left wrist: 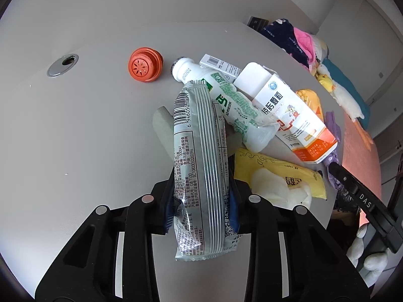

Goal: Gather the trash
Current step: 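Carry both items over the black trash bag and open both tools to drop them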

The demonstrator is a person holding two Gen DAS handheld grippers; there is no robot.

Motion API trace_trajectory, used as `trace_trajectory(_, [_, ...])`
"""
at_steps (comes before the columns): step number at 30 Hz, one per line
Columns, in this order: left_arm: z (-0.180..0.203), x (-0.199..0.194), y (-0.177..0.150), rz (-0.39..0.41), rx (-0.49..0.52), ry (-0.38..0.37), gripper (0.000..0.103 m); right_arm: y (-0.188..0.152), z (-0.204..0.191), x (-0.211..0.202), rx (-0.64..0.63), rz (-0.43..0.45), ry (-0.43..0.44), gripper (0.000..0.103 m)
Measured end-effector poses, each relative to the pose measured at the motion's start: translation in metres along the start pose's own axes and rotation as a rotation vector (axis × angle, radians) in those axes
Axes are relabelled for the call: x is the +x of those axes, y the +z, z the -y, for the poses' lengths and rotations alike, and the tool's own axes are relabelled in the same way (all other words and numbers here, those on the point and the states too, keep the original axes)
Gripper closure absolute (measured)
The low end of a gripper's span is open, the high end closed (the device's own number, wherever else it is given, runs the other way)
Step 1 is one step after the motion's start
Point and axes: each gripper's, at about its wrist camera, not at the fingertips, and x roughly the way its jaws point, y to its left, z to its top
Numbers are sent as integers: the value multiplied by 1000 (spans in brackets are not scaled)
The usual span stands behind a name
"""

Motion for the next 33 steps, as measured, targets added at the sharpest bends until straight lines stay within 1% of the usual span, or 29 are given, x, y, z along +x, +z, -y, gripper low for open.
trace_trajectory(6, [1, -26, -2, 50, 6, -23, 71, 4, 0, -24, 6, 52, -6, 92])
trace_trajectory(13, [24, -43, 1, 85, 59, -62, 71, 3, 9, -52, 21, 96, -19, 92])
trace_trajectory(18, [45, -46, 1, 87, 97, -99, 71, 0, 20, -68, 39, 116, -39, 92])
trace_trajectory(21, [63, -41, 3, 80, 126, -124, 71, -3, 29, -78, 52, 130, -54, 92])
trace_trajectory(33, [130, -32, -4, 47, 248, -220, 71, -17, 74, -113, 135, 174, -139, 92])
